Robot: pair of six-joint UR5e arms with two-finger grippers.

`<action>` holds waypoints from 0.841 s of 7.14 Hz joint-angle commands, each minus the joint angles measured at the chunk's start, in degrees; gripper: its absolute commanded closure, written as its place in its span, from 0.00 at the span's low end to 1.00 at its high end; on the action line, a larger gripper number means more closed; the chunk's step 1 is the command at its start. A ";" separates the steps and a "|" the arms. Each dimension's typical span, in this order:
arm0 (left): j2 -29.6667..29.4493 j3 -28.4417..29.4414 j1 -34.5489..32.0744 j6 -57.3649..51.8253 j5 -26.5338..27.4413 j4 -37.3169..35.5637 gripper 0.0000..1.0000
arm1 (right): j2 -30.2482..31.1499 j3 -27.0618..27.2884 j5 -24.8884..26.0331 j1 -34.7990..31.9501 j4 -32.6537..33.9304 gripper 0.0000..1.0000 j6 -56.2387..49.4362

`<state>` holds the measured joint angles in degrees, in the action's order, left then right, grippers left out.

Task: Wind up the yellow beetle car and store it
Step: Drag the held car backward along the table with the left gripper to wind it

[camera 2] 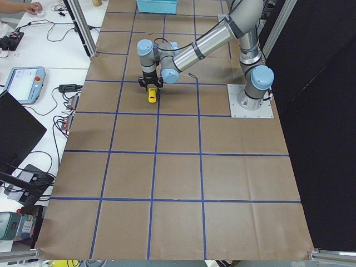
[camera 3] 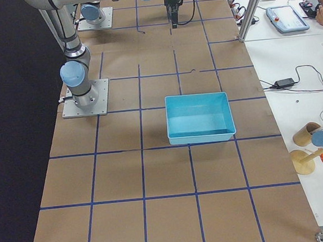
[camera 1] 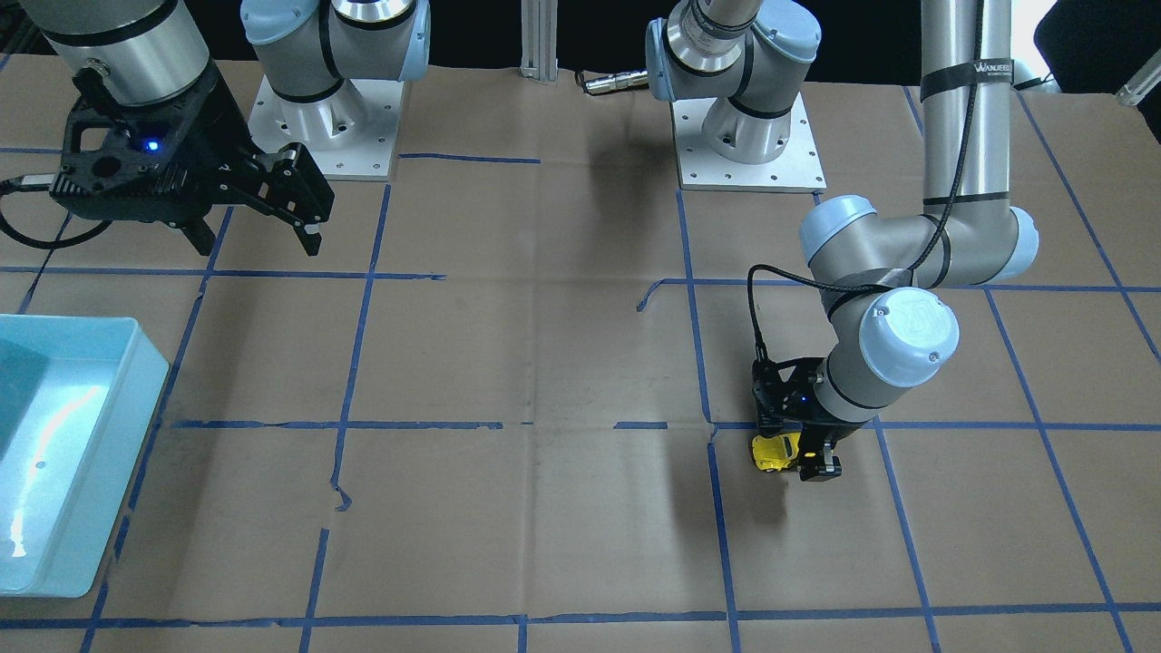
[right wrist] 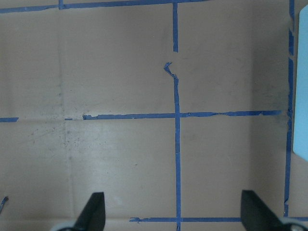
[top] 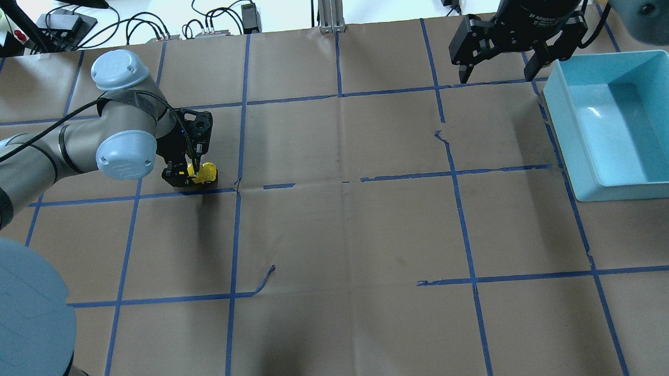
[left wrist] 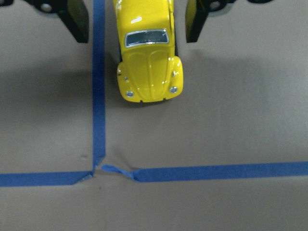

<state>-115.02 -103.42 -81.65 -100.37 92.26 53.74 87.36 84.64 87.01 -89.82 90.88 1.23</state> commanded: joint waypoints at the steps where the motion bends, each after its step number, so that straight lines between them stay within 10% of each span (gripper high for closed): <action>1: -0.03 -0.12 0.17 0.27 0.11 -0.03 0.31 | 0.00 0.00 0.00 0.00 0.00 0.00 0.00; 6: -0.38 -0.03 -0.35 -0.43 5.36 -1.26 0.66 | 0.09 0.00 0.00 0.44 0.00 0.00 0.00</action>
<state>-115.35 -103.49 -81.86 -100.61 94.84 53.07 87.43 84.64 87.01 -89.54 90.88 1.23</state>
